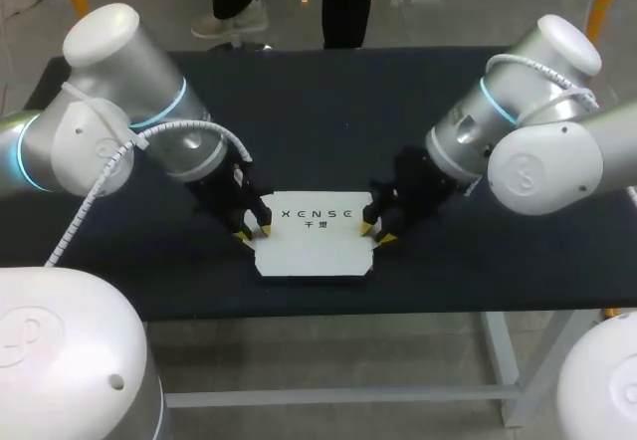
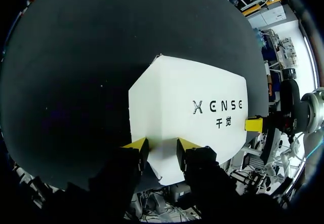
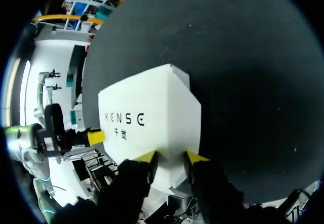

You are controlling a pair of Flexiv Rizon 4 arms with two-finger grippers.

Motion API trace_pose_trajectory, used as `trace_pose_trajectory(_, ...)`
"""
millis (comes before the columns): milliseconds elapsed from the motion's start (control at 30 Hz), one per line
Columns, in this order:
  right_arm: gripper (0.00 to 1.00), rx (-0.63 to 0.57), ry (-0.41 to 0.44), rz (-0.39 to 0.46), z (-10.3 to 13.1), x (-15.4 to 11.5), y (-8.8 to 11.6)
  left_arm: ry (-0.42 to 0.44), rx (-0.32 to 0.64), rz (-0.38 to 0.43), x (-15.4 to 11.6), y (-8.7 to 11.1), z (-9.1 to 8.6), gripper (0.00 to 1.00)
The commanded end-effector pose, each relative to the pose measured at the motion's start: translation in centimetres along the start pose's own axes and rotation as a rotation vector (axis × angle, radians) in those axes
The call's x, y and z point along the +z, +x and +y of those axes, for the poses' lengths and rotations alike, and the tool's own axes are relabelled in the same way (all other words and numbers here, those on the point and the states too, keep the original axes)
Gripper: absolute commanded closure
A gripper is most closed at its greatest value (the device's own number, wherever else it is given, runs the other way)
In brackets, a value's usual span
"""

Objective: Assemble the packaging by folding the flat box into shape, placing the metal phone stand inside, and closing the box properly

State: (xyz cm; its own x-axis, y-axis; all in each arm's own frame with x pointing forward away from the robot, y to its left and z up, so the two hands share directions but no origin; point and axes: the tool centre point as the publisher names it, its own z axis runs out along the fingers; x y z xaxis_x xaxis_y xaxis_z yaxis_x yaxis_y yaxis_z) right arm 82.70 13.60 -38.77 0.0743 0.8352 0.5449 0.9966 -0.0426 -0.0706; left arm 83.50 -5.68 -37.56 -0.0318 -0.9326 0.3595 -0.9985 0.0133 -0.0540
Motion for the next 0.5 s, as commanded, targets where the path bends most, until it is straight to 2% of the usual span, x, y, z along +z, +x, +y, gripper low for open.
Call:
trace_pose_trajectory(33, 0.60, -0.001, 0.007, 0.005, 0.12, 0.16, -0.10, 0.000, 0.000, -0.004, 0.51, -0.09, -0.02, 0.59)
trace_pose_trajectory(233, 0.60, -0.001, 0.007, 0.005, 0.12, 0.16, -0.10, 0.000, 0.000, -0.004, 0.51, -0.09, -0.02, 0.54)
trace_pose_trajectory(500, 0.60, -0.001, 0.007, 0.005, 0.12, 0.16, -0.10, 0.000, 0.000, -0.004, 0.51, -0.09, -0.02, 0.57)
